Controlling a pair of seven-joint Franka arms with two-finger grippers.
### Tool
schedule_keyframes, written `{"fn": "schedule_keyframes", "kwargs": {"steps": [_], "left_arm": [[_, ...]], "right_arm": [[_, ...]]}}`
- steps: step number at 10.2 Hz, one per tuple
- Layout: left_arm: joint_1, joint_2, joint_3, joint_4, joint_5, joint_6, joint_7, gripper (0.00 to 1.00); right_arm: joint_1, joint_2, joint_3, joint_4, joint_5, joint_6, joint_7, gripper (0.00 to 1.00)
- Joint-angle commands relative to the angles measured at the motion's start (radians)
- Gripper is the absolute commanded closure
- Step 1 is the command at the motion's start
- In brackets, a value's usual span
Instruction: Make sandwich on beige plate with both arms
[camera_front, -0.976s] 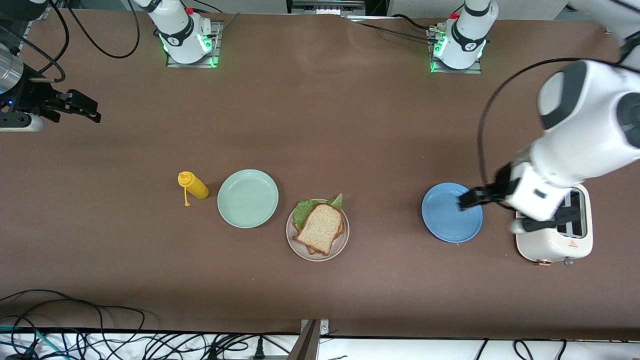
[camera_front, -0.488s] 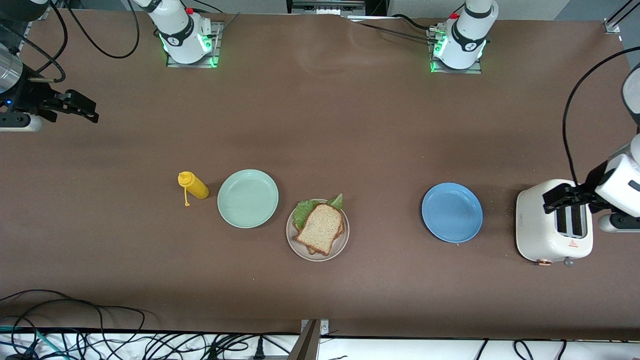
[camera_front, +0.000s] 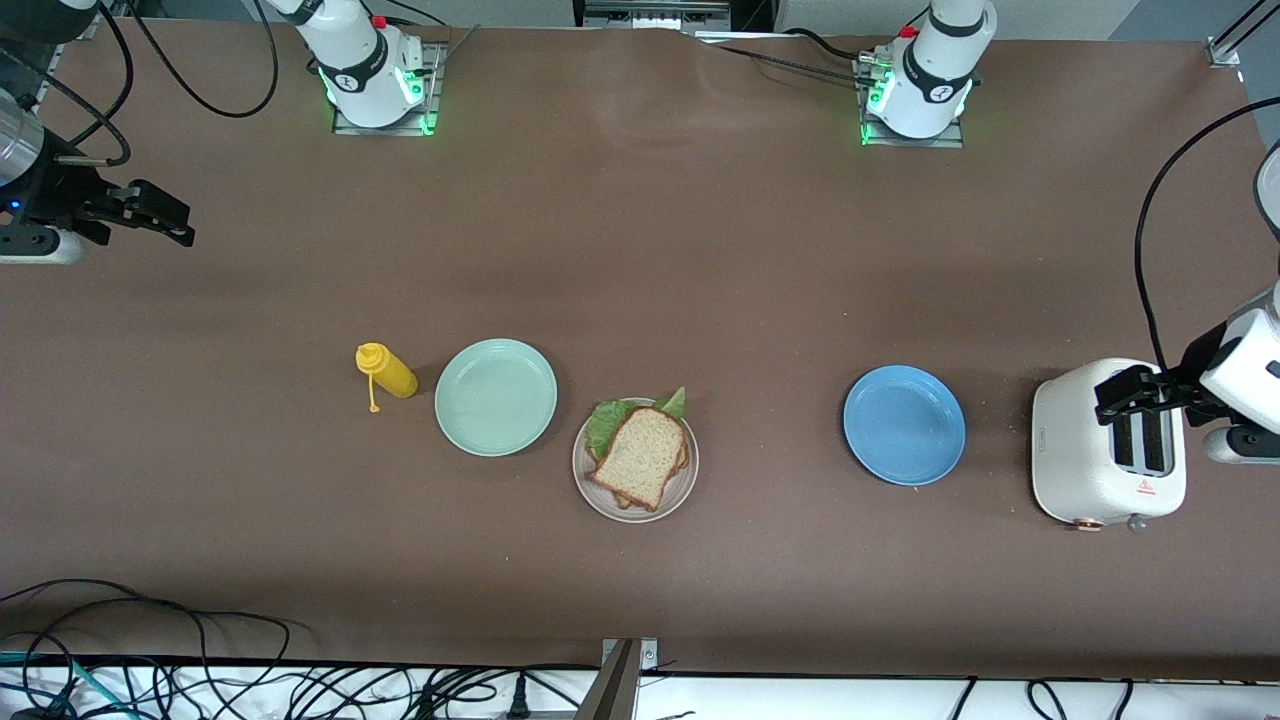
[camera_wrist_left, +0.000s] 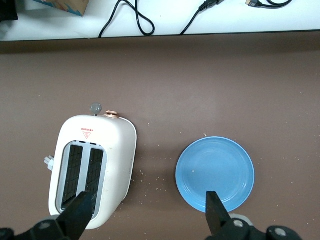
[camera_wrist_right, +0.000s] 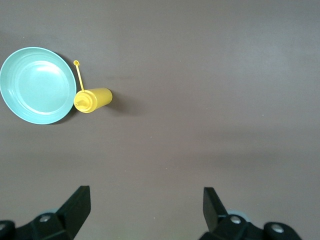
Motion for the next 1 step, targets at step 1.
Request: {"fn": "schedule_keyframes", "kwargs": {"steps": [1], "left_arm": [[0.032,-0.016,-0.013,-0.006,-0.052,-0.009,0.037,0.0]], "right_arm": [[-0.003,0.008,0.008,0.023,-0.018,-0.012,0.009,0.0]]}}
